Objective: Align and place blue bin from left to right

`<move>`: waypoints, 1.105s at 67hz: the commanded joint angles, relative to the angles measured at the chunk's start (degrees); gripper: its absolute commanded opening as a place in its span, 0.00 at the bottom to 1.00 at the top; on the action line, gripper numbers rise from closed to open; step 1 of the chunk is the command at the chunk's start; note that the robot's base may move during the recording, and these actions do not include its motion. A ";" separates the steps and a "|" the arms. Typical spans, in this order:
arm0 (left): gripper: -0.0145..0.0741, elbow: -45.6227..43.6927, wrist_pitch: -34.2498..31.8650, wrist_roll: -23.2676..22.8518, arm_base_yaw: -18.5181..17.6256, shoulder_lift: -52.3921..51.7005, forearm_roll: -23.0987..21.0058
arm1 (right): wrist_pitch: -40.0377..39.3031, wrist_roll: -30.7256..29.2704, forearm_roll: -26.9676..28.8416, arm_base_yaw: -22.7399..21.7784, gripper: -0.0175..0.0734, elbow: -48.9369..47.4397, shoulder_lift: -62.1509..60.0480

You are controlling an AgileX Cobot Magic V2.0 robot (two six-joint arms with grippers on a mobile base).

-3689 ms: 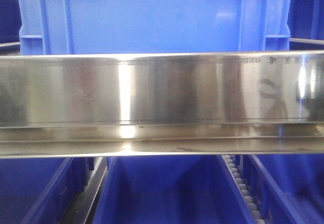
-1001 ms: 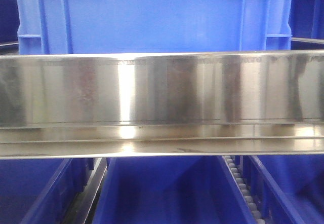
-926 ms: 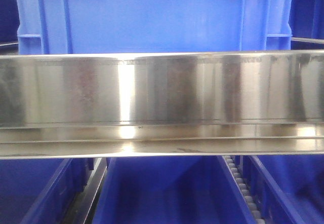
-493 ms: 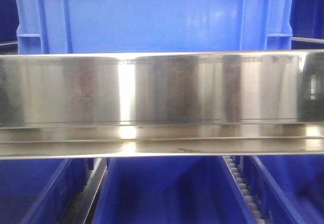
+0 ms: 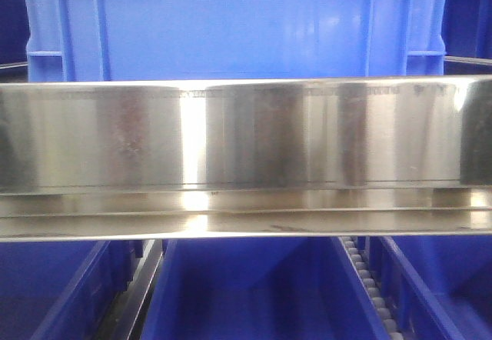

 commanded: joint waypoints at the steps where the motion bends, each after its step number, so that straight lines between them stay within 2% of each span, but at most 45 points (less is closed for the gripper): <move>1: 0.04 -0.56 0.24 -0.52 -0.29 0.00 -0.42 | 0.29 0.15 -1.27 -0.01 0.11 -0.76 -0.09; 11: 0.04 -0.56 0.25 -0.52 -0.29 0.11 -0.42 | 0.41 0.15 -1.27 -0.01 0.11 -0.76 0.23; 18: 0.04 -0.56 0.25 -0.52 -0.29 0.11 -0.42 | 1.13 0.15 -1.27 -0.01 0.14 -0.76 0.66; 20: 0.04 -0.56 0.36 -0.52 -0.29 0.09 -0.42 | 1.38 0.15 -1.27 -0.01 0.19 -0.76 0.81; 29: 0.04 -0.56 0.49 -0.52 -0.29 0.09 -0.42 | 1.83 1.92 -1.27 -0.01 0.58 -0.76 1.60; 34: 0.04 -0.56 0.58 -0.52 -0.29 0.09 -0.42 | 2.14 4.97 -1.27 -0.01 0.67 -0.76 1.69; 50: 0.04 -0.56 0.51 -0.52 -0.29 0.09 -0.52 | 1.25 5.16 -1.27 -0.01 0.53 -0.76 2.08; 61: 0.04 -0.56 0.51 -0.52 -0.29 0.09 -0.64 | 1.25 5.16 -1.44 1.26 0.53 -0.76 3.00; 70: 0.04 -0.56 0.51 -0.52 -0.29 0.09 -0.76 | 1.25 5.16 -5.89 2.61 0.53 -0.76 3.74; 74: 0.04 -0.56 0.61 -0.52 -0.29 0.09 -0.88 | 1.25 5.16 -6.23 2.64 0.53 -0.76 3.87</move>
